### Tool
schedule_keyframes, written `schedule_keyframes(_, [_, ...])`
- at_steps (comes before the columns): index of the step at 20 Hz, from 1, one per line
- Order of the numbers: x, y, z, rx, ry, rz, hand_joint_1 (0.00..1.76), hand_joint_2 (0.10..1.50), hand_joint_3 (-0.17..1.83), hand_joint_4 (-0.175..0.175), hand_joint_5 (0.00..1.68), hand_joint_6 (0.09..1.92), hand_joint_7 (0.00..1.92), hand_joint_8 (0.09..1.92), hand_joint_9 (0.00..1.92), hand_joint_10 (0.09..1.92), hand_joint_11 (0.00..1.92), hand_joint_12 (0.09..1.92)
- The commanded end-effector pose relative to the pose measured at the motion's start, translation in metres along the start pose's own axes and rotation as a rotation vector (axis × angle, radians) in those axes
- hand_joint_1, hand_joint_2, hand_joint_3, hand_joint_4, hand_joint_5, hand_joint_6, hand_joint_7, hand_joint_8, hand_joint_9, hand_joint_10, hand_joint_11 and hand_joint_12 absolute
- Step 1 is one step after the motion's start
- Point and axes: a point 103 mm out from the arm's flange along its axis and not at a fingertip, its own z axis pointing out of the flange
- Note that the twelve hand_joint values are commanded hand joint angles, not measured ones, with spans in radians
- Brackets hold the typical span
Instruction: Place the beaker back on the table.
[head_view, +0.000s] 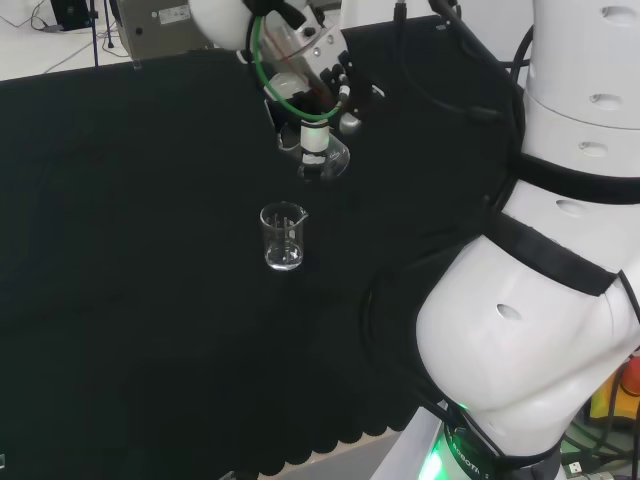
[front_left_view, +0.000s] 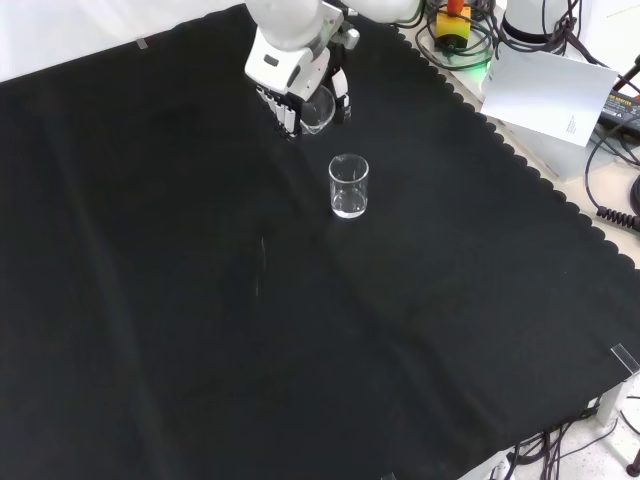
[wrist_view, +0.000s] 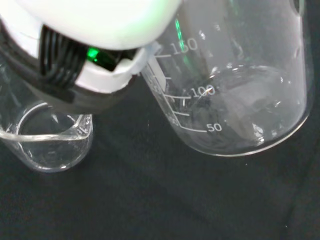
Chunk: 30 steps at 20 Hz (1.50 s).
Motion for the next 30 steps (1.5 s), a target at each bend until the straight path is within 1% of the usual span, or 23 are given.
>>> schedule_keyframes(1, [-0.016, 0.002, 0.01, -0.049, 0.066, -0.005, 1.33, 0.58, 0.65, -0.175, 1.53, 0.12, 1.62, 0.09, 1.85, 0.09, 1.58, 0.47])
schedule_keyframes(3, [-0.019, 0.006, 0.013, -0.075, 0.085, -0.012, 1.33, 0.58, 0.65, -0.175, 1.53, 0.12, 1.62, 0.09, 1.85, 0.09, 1.58, 0.47])
schedule_keyframes(5, [-0.02, 0.013, 0.018, -0.106, 0.134, -0.036, 1.33, 0.59, 0.65, -0.175, 1.53, 0.12, 1.62, 0.09, 1.85, 0.09, 1.58, 0.47])
schedule_keyframes(7, [-0.019, 0.022, 0.022, -0.146, 0.162, -0.055, 1.33, 0.59, 0.65, -0.175, 1.53, 0.12, 1.62, 0.09, 1.85, 0.09, 1.58, 0.47])
schedule_keyframes(10, [-0.017, 0.037, 0.027, -0.2, 0.186, -0.075, 1.33, 0.59, 0.65, -0.175, 1.53, 0.12, 1.62, 0.09, 1.85, 0.09, 1.59, 0.47])
schedule_keyframes(15, [-0.012, 0.065, 0.033, -0.257, 0.217, -0.116, 1.33, 0.59, 0.65, -0.175, 1.53, 0.12, 1.62, 0.09, 1.84, 0.09, 1.59, 0.47])
schedule_keyframes(20, [-0.014, 0.092, 0.037, -0.277, 0.253, -0.137, 1.33, 0.59, 0.64, -0.175, 1.53, 0.12, 1.62, 0.09, 1.84, 0.09, 1.59, 0.47])
schedule_keyframes(22, [-0.017, 0.101, 0.038, -0.283, 0.287, -0.149, 1.33, 0.59, 0.64, -0.175, 1.53, 0.12, 1.62, 0.09, 1.84, 0.09, 1.59, 0.47])
schedule_keyframes(25, [-0.023, 0.113, 0.041, -0.309, 0.313, -0.153, 1.33, 0.59, 0.64, -0.175, 1.53, 0.12, 1.62, 0.09, 1.84, 0.09, 1.59, 0.47])
schedule_keyframes(27, [-0.028, 0.12, 0.044, -0.334, 0.359, -0.161, 1.33, 0.6, 0.64, -0.175, 1.53, 0.12, 1.62, 0.09, 1.83, 0.09, 1.59, 0.47])
schedule_keyframes(30, [-0.033, 0.128, 0.051, -0.358, 0.406, -0.17, 1.33, 0.6, 0.63, -0.175, 1.53, 0.12, 1.62, 0.09, 1.82, 0.09, 1.59, 0.47])
